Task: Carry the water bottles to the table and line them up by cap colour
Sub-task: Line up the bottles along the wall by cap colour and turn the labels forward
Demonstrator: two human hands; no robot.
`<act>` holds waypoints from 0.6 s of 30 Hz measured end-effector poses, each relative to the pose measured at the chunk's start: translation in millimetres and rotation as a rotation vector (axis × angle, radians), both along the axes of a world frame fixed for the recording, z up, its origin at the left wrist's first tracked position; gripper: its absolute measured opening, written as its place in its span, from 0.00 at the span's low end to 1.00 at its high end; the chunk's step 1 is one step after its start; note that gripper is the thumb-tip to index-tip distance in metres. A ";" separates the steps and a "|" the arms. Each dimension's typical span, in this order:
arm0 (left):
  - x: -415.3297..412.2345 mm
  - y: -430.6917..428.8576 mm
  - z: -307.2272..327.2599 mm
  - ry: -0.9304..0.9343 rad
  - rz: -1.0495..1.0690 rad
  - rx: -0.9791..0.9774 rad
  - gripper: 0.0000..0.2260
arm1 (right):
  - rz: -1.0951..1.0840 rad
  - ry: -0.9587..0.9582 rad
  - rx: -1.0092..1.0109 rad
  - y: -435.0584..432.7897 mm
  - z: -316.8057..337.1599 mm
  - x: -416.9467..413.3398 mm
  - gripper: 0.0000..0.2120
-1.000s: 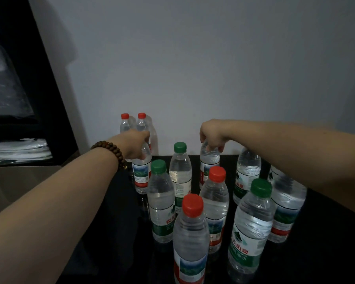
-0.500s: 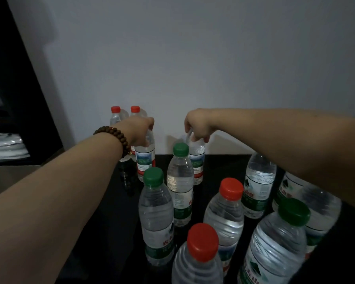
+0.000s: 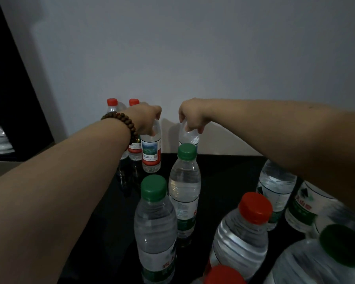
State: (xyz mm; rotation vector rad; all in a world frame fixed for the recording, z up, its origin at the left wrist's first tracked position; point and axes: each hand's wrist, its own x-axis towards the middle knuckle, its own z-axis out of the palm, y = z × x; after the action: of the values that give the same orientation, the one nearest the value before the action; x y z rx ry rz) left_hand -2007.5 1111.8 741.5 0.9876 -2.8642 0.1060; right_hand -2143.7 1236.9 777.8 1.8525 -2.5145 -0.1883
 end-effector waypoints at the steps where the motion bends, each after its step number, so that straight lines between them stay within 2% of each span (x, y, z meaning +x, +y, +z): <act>1: -2.6 -2.6 -0.2 -0.001 0.004 -0.003 0.25 | 0.005 0.007 0.000 -3.3 -0.3 -1.1 0.20; 8: -19.9 -19.1 -2.3 -0.011 0.002 -0.035 0.26 | 0.029 0.051 0.019 -20.8 -0.7 -4.7 0.22; 14: -29.8 -27.4 -3.1 -0.004 -0.008 -0.045 0.27 | 0.027 0.090 0.053 -32.4 -0.4 -7.2 0.15; 18: -35.0 -31.2 -2.4 -0.006 -0.007 -0.041 0.26 | 0.035 0.115 0.069 -42.3 -0.7 -7.1 0.15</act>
State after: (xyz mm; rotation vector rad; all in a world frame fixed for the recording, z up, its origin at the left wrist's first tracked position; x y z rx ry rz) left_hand -2042.5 1080.7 739.1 0.9715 -2.8587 0.1666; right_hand -2150.7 1194.6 777.0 1.8512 -2.4271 -0.3739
